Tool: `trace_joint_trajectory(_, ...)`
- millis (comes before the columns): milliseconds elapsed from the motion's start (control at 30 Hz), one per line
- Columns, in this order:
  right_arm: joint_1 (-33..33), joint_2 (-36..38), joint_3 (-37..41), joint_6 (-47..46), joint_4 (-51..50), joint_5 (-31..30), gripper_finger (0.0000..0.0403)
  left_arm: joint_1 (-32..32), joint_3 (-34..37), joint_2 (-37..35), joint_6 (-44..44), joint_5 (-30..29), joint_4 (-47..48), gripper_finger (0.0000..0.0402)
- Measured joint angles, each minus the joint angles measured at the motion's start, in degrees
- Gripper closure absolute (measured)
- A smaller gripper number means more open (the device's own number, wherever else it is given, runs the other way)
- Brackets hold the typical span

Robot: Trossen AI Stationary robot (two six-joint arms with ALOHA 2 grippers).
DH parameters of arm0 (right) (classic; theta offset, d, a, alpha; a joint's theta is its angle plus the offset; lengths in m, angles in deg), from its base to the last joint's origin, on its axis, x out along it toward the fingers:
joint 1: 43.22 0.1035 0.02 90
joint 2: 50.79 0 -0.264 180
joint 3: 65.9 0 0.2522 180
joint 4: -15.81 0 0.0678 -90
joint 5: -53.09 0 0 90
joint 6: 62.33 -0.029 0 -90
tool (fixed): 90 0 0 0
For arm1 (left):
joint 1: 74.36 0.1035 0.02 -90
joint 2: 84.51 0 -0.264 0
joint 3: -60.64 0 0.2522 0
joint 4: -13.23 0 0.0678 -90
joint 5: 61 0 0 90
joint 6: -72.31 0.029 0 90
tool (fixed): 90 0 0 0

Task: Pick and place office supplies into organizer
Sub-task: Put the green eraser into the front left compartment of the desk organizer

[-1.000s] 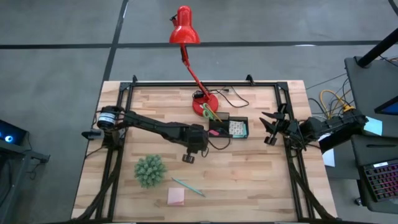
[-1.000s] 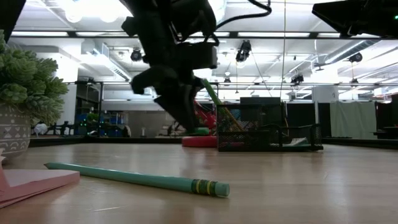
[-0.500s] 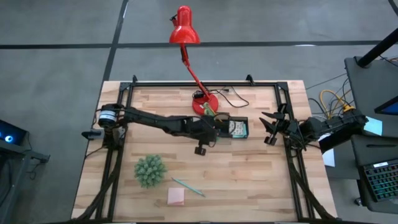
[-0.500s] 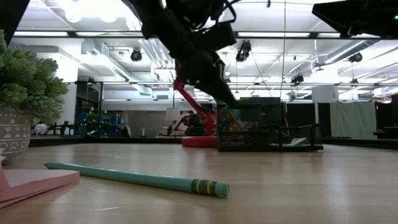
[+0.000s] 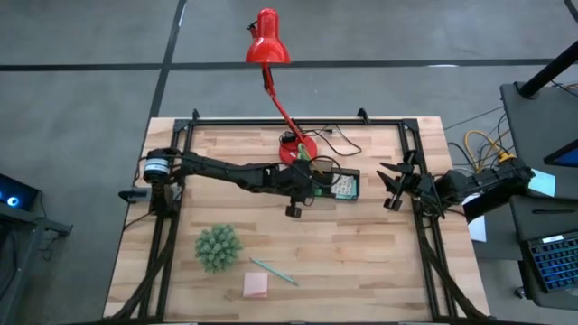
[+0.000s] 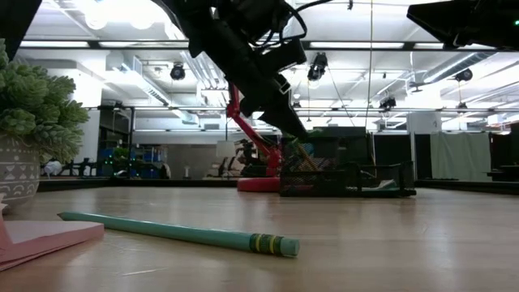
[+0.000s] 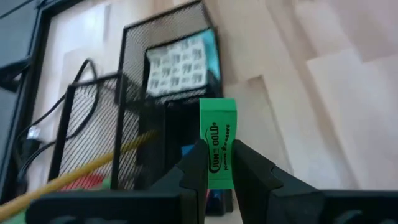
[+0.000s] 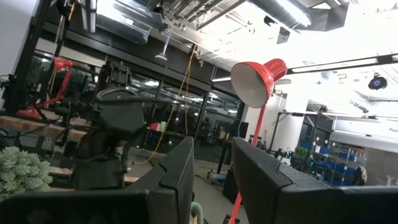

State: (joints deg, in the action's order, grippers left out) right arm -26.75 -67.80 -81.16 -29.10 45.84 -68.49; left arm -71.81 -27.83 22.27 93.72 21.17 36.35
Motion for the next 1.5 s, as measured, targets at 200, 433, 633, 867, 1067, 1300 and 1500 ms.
trace_joint_trajectory(200, 0.0, 0.0, 0.0, 0.0, 0.0, 0.0, 0.0303, 0.0, 0.0, 1.2, -1.5, -3.1, 0.1, 0.0359)
trace_joint_trajectory(433, 0.0, 0.1, 0.0, 0.0, -0.2, 0.0, 0.0303, -0.1, -1.4, 7.0, -3.0, -5.5, -1.8, 0.0359)
trace_joint_trajectory(633, 0.0, -0.1, 0.0, 0.0, -0.2, 0.0, 0.0303, -0.5, -2.2, 7.3, -2.9, -8.8, -1.3, 0.0359)
trace_joint_trajectory(867, 0.0, -0.3, 0.0, 0.0, -0.2, 0.0, 0.0303, -0.4, -2.2, 5.7, -2.7, -9.3, -1.4, 0.0359)
trace_joint_trajectory(1067, 0.0, -0.3, 0.0, 0.0, -0.2, 0.0, 0.0303, -0.4, -2.0, 5.7, -2.8, -9.2, -1.4, 0.0359)
trace_joint_trajectory(1300, 0.0, -0.3, 0.0, 0.0, -0.2, 0.0, 0.0303, -0.4, -1.9, 5.7, -3.1, -9.8, -1.4, 0.0359)
trace_joint_trajectory(1500, 0.0, -0.3, 0.0, 0.0, -0.2, 0.0, 0.0303, -0.4, -1.8, 5.7, -3.1, -10.9, -1.4, 0.0341)
